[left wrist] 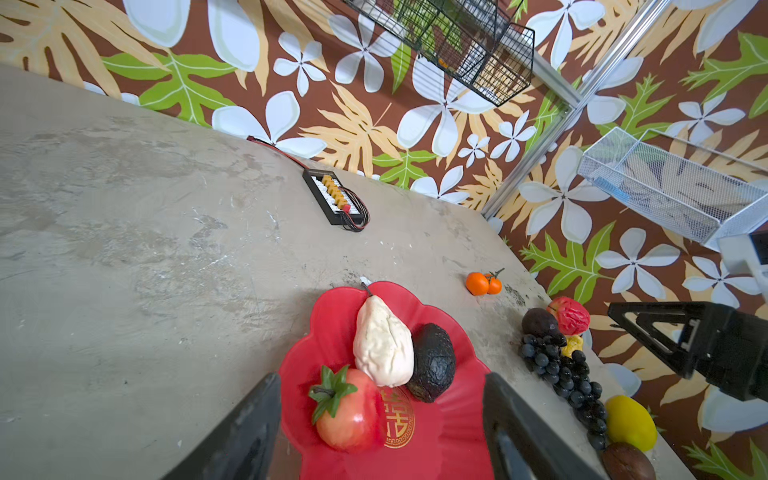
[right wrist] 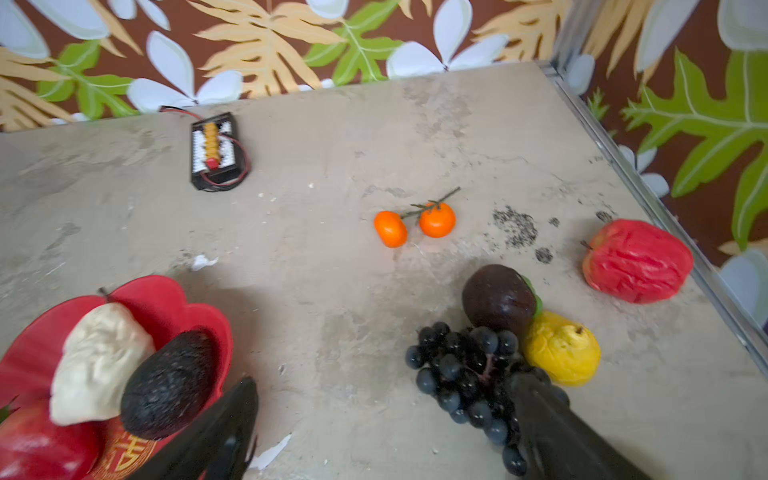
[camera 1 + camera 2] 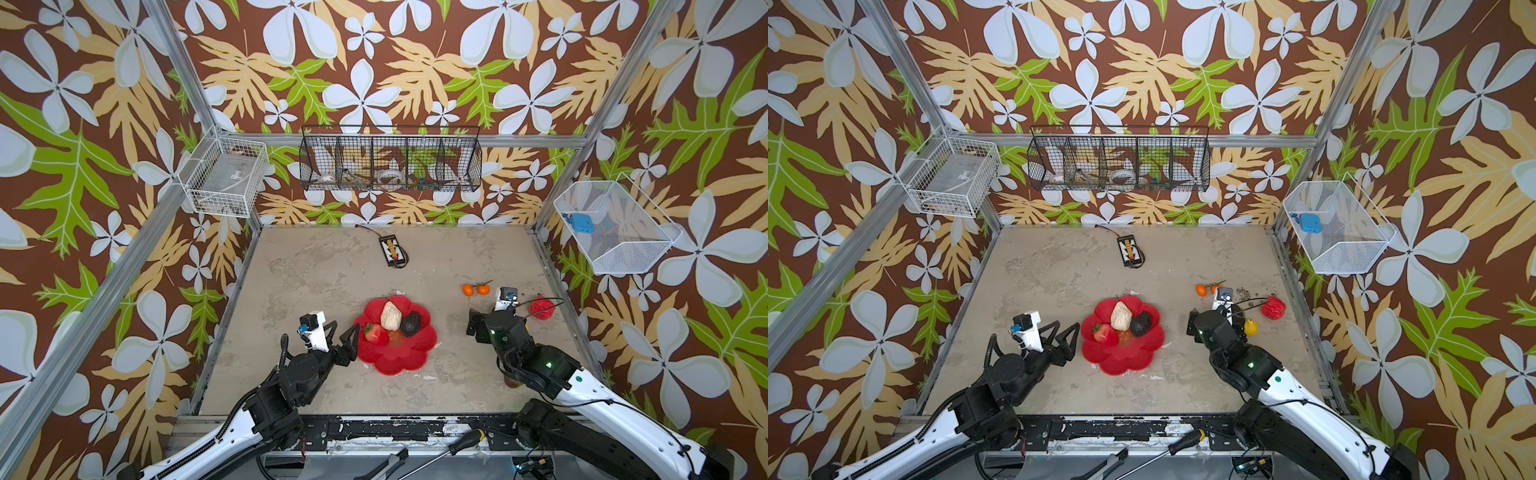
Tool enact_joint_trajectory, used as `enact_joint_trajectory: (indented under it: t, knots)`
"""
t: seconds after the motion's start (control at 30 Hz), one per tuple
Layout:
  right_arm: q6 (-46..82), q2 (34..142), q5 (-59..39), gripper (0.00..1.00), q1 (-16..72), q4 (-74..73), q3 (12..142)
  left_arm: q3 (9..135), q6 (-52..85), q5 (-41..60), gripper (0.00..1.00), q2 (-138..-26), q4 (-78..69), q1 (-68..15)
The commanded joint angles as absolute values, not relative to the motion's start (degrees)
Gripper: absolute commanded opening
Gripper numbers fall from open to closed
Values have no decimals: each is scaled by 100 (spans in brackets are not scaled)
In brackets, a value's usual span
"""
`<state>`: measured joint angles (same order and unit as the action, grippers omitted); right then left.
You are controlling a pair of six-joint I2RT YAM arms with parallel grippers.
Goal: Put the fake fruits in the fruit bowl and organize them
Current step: 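Draw back the left gripper while the right moves over the yellow pear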
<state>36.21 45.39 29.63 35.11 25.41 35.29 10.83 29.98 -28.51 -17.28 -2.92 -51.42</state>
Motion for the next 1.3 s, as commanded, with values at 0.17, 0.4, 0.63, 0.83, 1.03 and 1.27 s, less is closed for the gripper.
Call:
enact_joint_trajectory:
  t: [0.17,0.4,0.63,0.83,1.03,1.27]
  knots:
    - [5118,4531,2423,93,2863,3519,3188,706,2910,-3140,78,-1155,167,-5133]
    - [7203,4944,2955,94,2858,5017,3114,624,2796,-3028,79,-1050,9,-5133]
    - [7922,5374,2532,95,2865,5122,2922,668,2821,-3023,79,-1013,122,-5126]
    - [6654,4941,3017,92,2816,4114,3058,650,2839,-3008,80,-944,157,-5133]
    - [4922,5294,2628,91,1608,3511,3662,633,2847,-3006,80,-961,132,-5130]
    - [3683,6014,1826,84,249,2690,3870,624,2848,-3002,80,-971,124,-5132]
